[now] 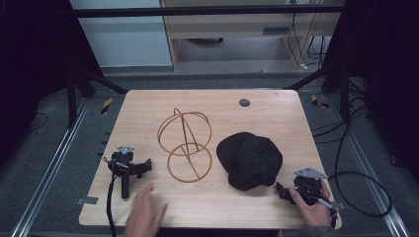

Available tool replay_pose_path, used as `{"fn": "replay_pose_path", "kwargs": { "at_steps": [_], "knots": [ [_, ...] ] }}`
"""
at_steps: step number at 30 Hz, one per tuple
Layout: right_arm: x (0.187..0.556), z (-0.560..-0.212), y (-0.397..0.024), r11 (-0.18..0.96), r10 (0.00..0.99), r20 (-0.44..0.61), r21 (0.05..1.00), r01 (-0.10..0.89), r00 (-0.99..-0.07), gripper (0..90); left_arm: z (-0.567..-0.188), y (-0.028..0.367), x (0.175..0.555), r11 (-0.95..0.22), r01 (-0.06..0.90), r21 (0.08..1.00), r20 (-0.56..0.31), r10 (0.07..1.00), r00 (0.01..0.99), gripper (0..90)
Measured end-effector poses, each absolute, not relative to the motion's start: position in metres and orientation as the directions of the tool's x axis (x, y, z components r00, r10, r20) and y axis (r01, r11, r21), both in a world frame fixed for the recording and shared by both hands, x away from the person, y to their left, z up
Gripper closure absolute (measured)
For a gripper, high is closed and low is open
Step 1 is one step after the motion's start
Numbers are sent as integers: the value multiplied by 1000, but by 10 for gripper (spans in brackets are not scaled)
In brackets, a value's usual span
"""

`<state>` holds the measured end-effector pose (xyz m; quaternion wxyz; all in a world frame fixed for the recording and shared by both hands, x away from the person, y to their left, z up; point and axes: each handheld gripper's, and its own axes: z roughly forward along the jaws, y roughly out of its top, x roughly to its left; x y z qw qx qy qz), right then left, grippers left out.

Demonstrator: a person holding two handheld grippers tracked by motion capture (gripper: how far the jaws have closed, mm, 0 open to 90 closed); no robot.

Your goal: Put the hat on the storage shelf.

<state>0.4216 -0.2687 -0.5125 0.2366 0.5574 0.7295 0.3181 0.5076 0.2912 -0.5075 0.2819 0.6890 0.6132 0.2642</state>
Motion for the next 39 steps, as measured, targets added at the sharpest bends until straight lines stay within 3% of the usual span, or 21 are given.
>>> {"fn": "replay_pose_path", "kwargs": {
  "at_steps": [5, 16, 26, 30, 39],
  "knots": [
    [423, -508, -264, 181, 959, 25, 710, 681, -282, 89, -508, 291, 508, -89, 696, 712, 18, 994, 108, 0],
    [411, -482, -270, 208, 934, 66, 701, 682, -352, 100, -508, 291, 508, -89, 696, 713, 18, 994, 108, 0],
    [408, -419, -263, 248, 902, 80, 709, 660, -424, 106, -508, 291, 508, -86, 696, 713, 16, 994, 107, 0],
    [417, -395, -242, 289, 880, 74, 701, 651, -470, 78, -507, 291, 508, -90, 696, 712, 19, 994, 109, 0],
    [455, -387, -202, 355, 861, 41, 664, 658, -507, 68, -508, 290, 508, -85, 695, 714, 17, 994, 105, 0]
  ]
}}
